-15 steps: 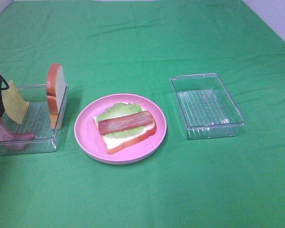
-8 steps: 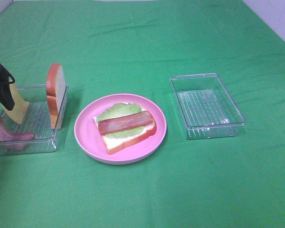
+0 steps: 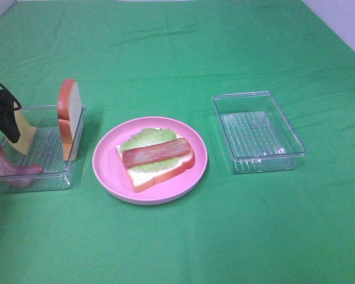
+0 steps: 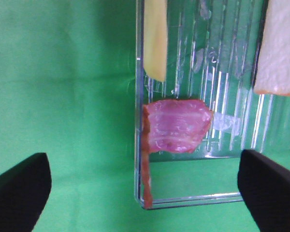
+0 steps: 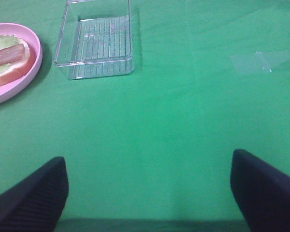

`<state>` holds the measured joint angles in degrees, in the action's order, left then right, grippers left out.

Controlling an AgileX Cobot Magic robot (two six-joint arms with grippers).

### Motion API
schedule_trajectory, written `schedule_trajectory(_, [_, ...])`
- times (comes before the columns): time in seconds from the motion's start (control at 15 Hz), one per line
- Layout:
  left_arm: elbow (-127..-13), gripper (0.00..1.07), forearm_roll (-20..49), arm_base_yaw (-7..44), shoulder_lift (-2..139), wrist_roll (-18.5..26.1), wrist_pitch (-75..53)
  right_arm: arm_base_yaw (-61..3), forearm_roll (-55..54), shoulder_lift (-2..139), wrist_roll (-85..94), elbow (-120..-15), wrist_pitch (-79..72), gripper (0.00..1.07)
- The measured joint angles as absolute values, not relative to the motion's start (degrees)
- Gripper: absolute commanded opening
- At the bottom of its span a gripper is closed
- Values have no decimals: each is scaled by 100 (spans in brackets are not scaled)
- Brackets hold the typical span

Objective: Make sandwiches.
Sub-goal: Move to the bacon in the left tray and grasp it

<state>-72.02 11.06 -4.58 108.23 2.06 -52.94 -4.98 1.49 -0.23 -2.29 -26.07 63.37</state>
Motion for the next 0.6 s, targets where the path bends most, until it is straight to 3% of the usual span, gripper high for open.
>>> schedule_trajectory(0.6, [-7202,98,1117,-458,11001,206,-5351,-498,149,-23,-229,-2607,6337,87])
